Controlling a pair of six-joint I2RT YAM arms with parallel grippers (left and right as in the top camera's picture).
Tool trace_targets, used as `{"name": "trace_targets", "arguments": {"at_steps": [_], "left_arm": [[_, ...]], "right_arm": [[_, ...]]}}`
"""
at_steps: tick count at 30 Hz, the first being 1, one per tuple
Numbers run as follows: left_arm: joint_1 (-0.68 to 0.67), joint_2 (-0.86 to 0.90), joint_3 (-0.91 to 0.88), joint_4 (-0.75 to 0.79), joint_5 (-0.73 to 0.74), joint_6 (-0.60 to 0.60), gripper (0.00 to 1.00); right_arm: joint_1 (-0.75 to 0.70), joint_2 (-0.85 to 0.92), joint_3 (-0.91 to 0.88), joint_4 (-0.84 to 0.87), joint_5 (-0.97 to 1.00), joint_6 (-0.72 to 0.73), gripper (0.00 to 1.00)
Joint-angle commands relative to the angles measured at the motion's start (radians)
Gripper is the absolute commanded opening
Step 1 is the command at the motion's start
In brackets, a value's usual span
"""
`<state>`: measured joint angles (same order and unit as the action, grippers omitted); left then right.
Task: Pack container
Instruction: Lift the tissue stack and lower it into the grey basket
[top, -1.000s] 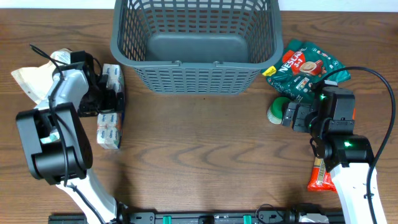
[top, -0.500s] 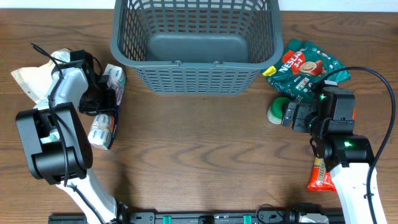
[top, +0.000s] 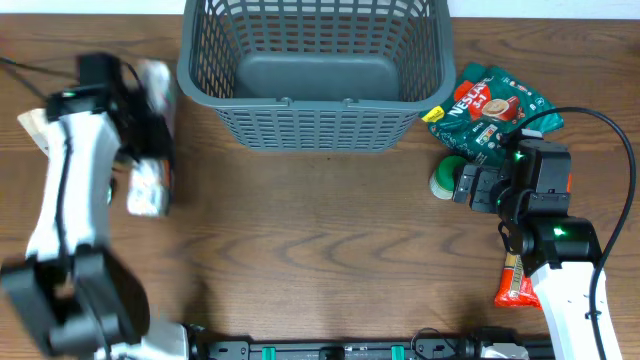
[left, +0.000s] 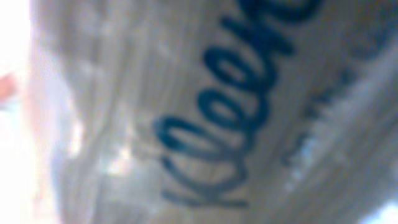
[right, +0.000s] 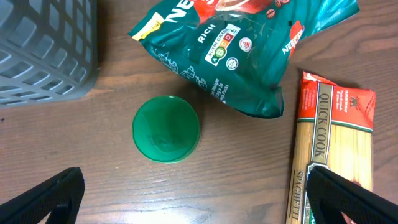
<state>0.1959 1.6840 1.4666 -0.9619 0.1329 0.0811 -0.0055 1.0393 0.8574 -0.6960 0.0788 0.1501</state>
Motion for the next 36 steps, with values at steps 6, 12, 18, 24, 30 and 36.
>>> {"name": "trace_targets", "arguments": {"at_steps": [6, 12, 18, 24, 30, 36], "left_arm": [[-0.011, -0.205, 0.325, 0.002, 0.179, 0.024, 0.06], [-0.134, -0.144, 0.586, 0.013, 0.288, 0.245, 0.05], [-0.333, -0.052, 0.744, 0.123, 0.304, 0.54, 0.06], [-0.464, 0.051, 0.746, 0.324, 0.304, 0.687, 0.06], [-0.501, 0.219, 0.746, 0.309, 0.297, 0.761, 0.06], [-0.5, 0.378, 0.746, 0.266, 0.291, 0.761, 0.06]], "right_arm": [[-0.009, 0.002, 0.019, -0.003, -0.001, 0.014, 0.99], [-0.009, 0.002, 0.019, -0.003, -0.001, 0.014, 0.99], [-0.009, 0.002, 0.019, -0.004, -0.002, 0.014, 0.99], [-0.009, 0.002, 0.019, -0.008, -0.002, 0.014, 0.99], [-0.009, 0.002, 0.019, -0.035, -0.002, 0.014, 0.99], [-0.009, 0.002, 0.019, -0.056, -0.008, 0.014, 0.99]]}}
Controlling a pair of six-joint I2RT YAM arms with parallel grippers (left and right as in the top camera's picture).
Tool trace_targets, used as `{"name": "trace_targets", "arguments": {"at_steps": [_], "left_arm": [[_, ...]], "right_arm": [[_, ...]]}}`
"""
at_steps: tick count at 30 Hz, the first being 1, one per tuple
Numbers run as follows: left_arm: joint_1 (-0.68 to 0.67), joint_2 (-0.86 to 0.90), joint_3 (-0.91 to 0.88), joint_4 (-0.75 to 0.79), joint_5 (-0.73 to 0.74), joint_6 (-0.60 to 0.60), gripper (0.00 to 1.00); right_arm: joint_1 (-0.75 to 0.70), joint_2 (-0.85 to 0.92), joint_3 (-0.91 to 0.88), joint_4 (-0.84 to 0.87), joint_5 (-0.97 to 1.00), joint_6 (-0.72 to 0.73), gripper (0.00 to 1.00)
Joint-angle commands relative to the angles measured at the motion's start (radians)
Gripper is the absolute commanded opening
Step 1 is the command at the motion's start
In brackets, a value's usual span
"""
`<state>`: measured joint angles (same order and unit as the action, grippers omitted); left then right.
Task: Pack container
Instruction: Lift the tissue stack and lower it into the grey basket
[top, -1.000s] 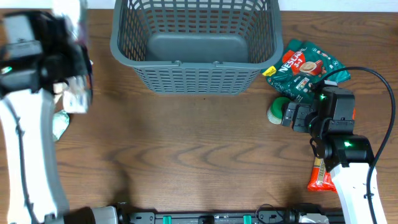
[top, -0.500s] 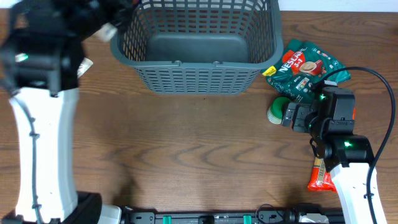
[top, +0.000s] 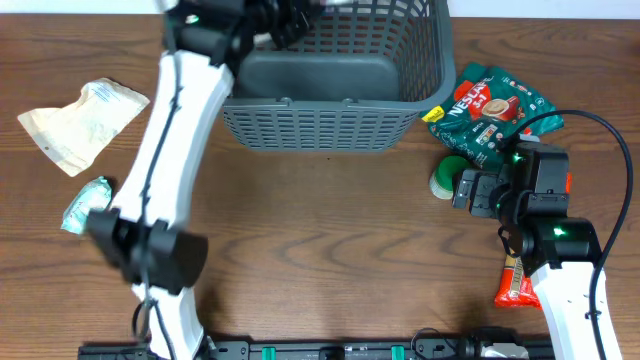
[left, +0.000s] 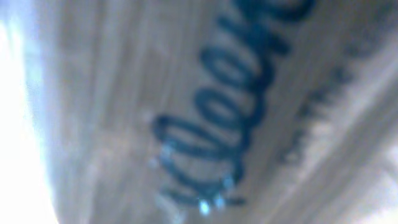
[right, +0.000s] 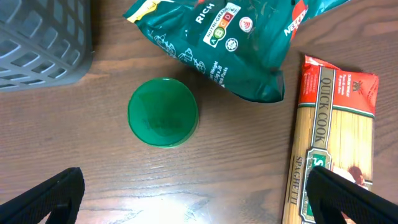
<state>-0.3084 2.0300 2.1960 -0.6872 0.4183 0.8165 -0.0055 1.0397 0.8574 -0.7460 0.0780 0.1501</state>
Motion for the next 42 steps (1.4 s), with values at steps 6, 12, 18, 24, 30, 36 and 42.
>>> {"name": "trace_targets", "arguments": {"at_steps": [6, 12, 18, 24, 30, 36, 42], "left_arm": [[0.004, 0.123, 0.016, -0.115, -0.027, 0.025, 0.06], [0.004, 0.12, 0.016, -0.137, -0.026, 0.024, 0.53], [0.004, 0.1, 0.016, -0.143, -0.026, 0.024, 0.99], [0.004, 0.056, 0.016, -0.15, -0.026, 0.006, 0.98], [0.003, -0.071, 0.016, -0.149, -0.1, -0.007, 0.99], [0.021, -0.267, 0.016, -0.157, -0.37, -0.195, 0.98], [0.204, -0.374, 0.016, -0.285, -0.535, -0.521, 0.99]], "right_arm": [[-0.009, 0.001, 0.019, -0.006, -0.007, 0.014, 0.99], [-0.009, 0.001, 0.019, -0.005, -0.007, 0.014, 0.99], [-0.009, 0.001, 0.019, -0.005, -0.007, 0.014, 0.99], [-0.009, 0.001, 0.019, -0.006, -0.007, 0.014, 0.99], [-0.009, 0.001, 0.019, -0.006, -0.007, 0.014, 0.99], [-0.009, 0.001, 0.019, -0.006, -0.007, 0.014, 0.99], [-0.009, 0.001, 0.019, -0.006, -0.008, 0.014, 0.99]]}}
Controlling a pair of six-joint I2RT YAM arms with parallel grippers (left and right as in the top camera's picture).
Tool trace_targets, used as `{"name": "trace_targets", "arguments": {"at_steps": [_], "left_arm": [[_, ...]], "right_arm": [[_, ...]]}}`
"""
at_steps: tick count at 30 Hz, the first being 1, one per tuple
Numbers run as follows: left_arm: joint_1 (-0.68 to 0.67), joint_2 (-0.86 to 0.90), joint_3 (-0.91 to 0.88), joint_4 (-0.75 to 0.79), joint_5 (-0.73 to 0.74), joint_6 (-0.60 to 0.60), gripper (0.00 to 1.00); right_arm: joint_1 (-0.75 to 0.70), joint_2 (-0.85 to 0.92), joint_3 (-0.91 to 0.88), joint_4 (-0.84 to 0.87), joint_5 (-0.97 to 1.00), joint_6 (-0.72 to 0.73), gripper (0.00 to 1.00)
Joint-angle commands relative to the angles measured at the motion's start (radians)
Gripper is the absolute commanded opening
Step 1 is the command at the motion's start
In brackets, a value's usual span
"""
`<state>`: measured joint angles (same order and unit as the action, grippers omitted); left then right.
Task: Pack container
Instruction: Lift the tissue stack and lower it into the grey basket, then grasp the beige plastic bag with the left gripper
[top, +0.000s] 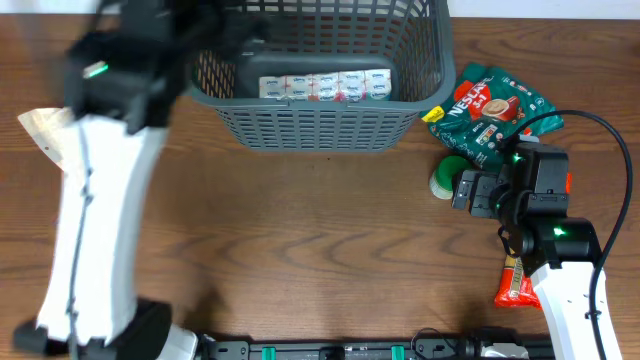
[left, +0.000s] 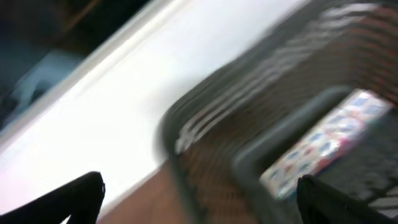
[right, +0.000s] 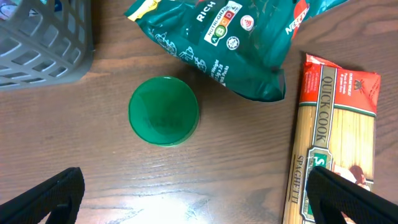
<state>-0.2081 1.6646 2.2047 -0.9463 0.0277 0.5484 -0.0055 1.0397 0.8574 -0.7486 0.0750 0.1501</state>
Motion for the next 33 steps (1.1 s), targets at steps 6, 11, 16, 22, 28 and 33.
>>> {"name": "trace_targets", "arguments": {"at_steps": [6, 11, 16, 22, 28, 33], "left_arm": [[0.423, 0.038, 0.002, -0.1, -0.206, -1.056, 0.98], [0.578, 0.147, -0.028, -0.119, -0.122, -1.633, 0.99], [0.637, 0.268, -0.04, -0.13, -0.072, -1.913, 0.99], [0.651, 0.405, -0.04, -0.13, -0.057, -2.057, 0.98], [0.651, 0.518, -0.04, -0.106, -0.053, -2.234, 0.99], [0.651, 0.602, -0.04, 0.001, -0.042, -2.233, 0.99]], "right_arm": [[-0.008, 0.001, 0.019, 0.002, -0.026, 0.014, 0.99], [-0.008, 0.001, 0.019, 0.009, -0.057, 0.038, 0.99], [-0.008, 0.001, 0.019, 0.012, -0.056, 0.057, 0.99], [-0.008, 0.001, 0.019, 0.026, -0.055, 0.117, 0.99], [-0.008, 0.001, 0.019, 0.033, -0.05, 0.138, 0.99], [-0.008, 0.006, 0.019, 0.03, -0.049, 0.173, 0.99]]}}
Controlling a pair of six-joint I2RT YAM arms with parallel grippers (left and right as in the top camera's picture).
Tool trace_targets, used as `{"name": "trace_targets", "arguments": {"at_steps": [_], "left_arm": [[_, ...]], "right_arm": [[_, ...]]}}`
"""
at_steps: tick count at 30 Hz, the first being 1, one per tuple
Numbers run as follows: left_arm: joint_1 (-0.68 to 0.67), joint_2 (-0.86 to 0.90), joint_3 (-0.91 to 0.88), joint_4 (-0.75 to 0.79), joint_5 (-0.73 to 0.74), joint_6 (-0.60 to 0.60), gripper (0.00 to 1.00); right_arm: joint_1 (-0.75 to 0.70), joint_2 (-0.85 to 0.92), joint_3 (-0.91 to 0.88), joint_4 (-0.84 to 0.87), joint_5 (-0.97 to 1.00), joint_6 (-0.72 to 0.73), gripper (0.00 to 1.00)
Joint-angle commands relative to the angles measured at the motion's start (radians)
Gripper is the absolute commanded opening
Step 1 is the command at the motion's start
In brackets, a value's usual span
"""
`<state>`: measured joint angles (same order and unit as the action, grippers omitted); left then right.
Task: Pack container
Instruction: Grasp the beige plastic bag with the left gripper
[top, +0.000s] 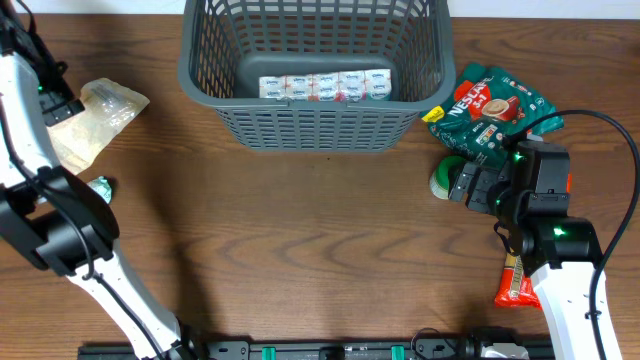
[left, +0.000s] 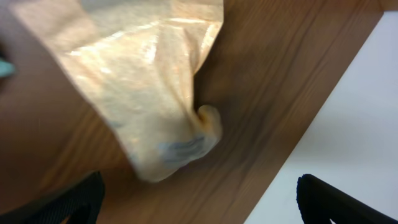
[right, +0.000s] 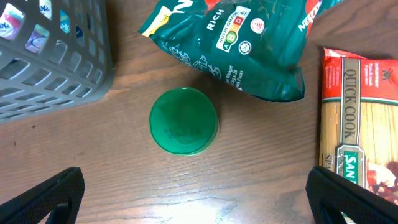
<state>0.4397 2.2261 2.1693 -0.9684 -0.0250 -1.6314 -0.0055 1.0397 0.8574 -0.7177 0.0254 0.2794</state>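
Note:
The grey mesh basket (top: 315, 125) stands at the back middle with a pack of tissues (top: 323, 86) lying in it. My left gripper (top: 52, 100) is open at the table's far left edge, just over a beige pouch (top: 100, 115) (left: 137, 81), with nothing between its fingers. My right gripper (top: 470, 187) is open and empty, hovering near a round green lid (top: 443, 178) (right: 183, 120). Beside it lie a green Nescafe bag (top: 495, 108) (right: 249, 43) and a pack of spaghetti (top: 515, 285) (right: 360, 124).
A small teal packet (top: 100, 186) lies on the table below the beige pouch. The basket's corner (right: 50, 62) shows at the upper left of the right wrist view. The table's left edge (left: 298, 124) runs right beside the left gripper.
My left gripper was open by the basket's left rim; now it is at the far left table edge over the beige pouch. The right gripper has shifted slightly by the green lid.
My left gripper held the tissue pack over the table's left side. Then it held the pack at the basket. Then the pack lay in the basket and the gripper was open. Now that gripper is over the beige pouch. The right arm barely moved.

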Motion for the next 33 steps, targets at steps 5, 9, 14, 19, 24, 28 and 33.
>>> {"name": "trace_targets", "arguments": {"at_steps": [5, 9, 14, 19, 24, 28, 33], "left_arm": [[0.005, 0.113, -0.005, 0.145, 0.023, -0.054, 0.95], [0.01, 0.163, -0.005, 0.186, 0.025, -0.055, 0.93], [0.018, 0.223, -0.005, 0.188, 0.039, -0.077, 0.93], [0.022, 0.257, -0.005, 0.19, 0.043, -0.077, 0.94], [0.022, 0.295, -0.005, 0.189, 0.044, -0.084, 1.0], [0.022, 0.322, -0.005, 0.189, 0.077, -0.084, 0.99], [0.023, 0.324, -0.005, 0.189, 0.087, -0.083, 0.99]], "right_arm": [[-0.008, 0.029, 0.019, -0.018, 0.0, 0.096, 0.99], [-0.008, 0.058, 0.019, -0.019, 0.001, 0.117, 0.99], [-0.008, 0.099, 0.019, -0.019, 0.001, 0.135, 0.99], [-0.008, 0.127, 0.019, -0.019, 0.003, 0.155, 0.99], [-0.008, 0.131, 0.019, -0.019, 0.004, 0.162, 0.99], [-0.008, 0.131, 0.019, -0.02, 0.005, 0.171, 0.99], [-0.008, 0.131, 0.019, -0.02, 0.004, 0.181, 0.99]]}}
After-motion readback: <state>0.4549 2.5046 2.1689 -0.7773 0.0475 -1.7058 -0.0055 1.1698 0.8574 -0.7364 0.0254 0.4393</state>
